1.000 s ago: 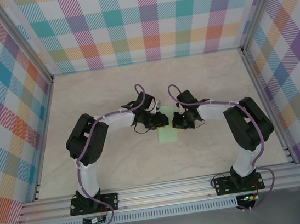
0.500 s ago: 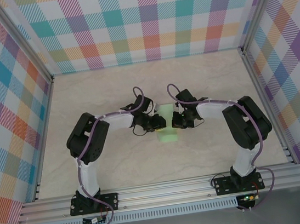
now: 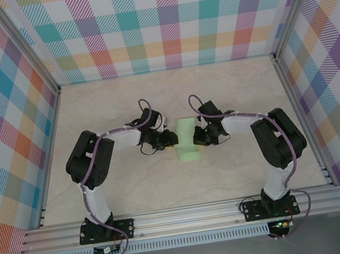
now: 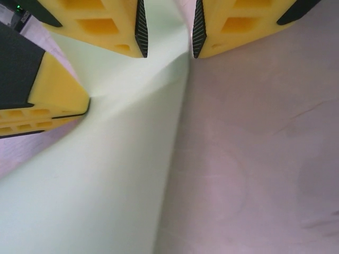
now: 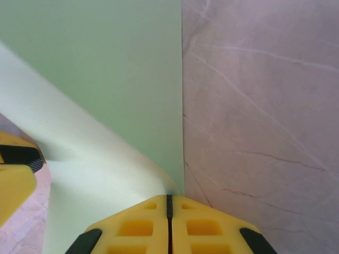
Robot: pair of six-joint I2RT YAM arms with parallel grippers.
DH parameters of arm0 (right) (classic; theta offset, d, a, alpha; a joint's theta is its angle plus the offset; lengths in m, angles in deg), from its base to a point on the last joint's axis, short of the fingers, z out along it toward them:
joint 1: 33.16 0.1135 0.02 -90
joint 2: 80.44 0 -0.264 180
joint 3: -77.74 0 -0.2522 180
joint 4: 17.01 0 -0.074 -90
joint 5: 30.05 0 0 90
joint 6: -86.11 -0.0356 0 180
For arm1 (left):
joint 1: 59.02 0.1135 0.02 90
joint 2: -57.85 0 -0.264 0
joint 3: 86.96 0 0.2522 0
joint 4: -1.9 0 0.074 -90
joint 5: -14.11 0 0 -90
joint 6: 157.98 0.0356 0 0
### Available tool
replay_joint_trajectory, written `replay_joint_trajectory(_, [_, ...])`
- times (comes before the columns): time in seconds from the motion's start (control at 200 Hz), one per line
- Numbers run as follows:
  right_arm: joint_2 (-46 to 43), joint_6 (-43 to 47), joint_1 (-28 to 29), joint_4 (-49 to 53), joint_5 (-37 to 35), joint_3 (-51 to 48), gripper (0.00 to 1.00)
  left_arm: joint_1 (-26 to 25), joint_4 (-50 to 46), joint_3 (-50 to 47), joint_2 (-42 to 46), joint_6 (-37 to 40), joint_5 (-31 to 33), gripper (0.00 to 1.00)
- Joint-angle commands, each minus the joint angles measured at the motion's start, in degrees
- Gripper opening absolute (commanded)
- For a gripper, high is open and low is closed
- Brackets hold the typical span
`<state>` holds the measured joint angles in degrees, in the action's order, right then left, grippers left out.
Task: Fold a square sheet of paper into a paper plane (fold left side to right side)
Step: First fold the square sheet of paper in half at the center of the table.
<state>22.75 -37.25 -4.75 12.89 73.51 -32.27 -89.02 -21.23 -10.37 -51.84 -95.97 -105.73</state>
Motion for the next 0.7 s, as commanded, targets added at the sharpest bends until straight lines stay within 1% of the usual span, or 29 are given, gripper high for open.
replay_joint_trajectory(0.0, [3.29, 1.41, 0.39, 5.26, -3.73, -2.13, 0.08, 0.64, -2.09, -1.19, 4.09, 1.56, 0.44, 0.31])
replay_joint_trajectory(0.125, [3.0, 1.4, 0.34, 5.08, -3.71, -2.35, 0.08, 0.32, 2.87, -3.26, 6.53, -0.69, -2.75, 0.29])
replay_joint_trajectory(0.205, [2.98, 1.42, 0.35, 5.08, -3.72, -2.35, 0.08, -0.9, 5.69, -3.14, 6.08, -1.71, -4.55, 0.28])
replay_joint_trajectory(0.38, [3.2, 1.47, 0.35, 5.17, -3.55, -2.2, 0.08, -3.43, 6.71, 0.59, 0.92, -2.53, -4.39, 0.28])
replay_joint_trajectory(0.545, [3.26, 1.6, 0.39, 5.17, -3.45, -2.04, 0.08, -3.79, 8.47, 2.28, -3.81, -3.54, -4.28, 0.27])
replay_joint_trajectory(0.695, [2.89, 1.68, 0.39, 4.88, -3.19, -2.13, 0.08, -3.93, 7.77, 1.74, -5.25, -2.91, -3.61, 0.27])
